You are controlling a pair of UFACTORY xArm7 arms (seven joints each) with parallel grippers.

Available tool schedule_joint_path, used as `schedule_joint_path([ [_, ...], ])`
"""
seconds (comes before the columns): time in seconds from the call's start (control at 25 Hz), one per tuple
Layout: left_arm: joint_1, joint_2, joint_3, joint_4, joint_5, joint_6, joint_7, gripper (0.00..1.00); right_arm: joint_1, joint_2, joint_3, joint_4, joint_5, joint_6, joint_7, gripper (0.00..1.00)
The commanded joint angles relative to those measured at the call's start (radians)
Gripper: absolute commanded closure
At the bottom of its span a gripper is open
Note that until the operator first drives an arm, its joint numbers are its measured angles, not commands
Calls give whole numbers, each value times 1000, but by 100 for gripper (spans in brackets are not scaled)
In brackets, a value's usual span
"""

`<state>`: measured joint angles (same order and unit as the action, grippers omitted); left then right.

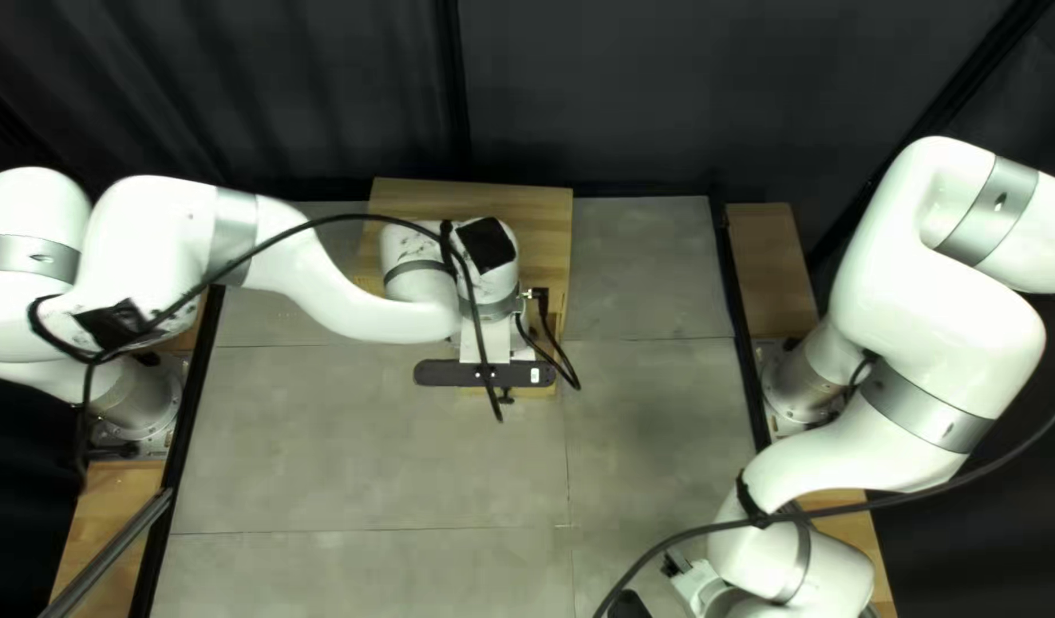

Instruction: Open drawers and place objects into drawer and close

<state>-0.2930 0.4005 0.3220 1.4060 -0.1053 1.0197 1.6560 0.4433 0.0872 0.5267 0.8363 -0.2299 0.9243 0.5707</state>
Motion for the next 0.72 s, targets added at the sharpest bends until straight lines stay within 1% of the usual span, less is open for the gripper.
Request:
schedule_joint_path([
  [0.04,-79,-70,3,-85,73,-6,-126,100,0,0,0,0,0,0,0,0],
  [0.08,-110,-90,1,-115,101,-2,-188,100,0,0,0,0,0,0,0,0],
  [0.16,-142,-103,-4,-133,132,14,-258,100,0,0,0,0,0,0,0,0],
  [0.28,-215,-151,-20,-178,199,54,-419,100,0,0,0,0,0,0,0,0],
  [0.4,-269,-178,-40,-199,245,93,-538,100,0,0,0,0,0,0,0,0],
  [0.56,-322,-183,-69,-204,259,142,-628,100,0,0,0,0,0,0,0,0],
  [0.72,-376,-187,-106,-216,234,199,-736,100,0,0,0,0,0,0,0,0],
])
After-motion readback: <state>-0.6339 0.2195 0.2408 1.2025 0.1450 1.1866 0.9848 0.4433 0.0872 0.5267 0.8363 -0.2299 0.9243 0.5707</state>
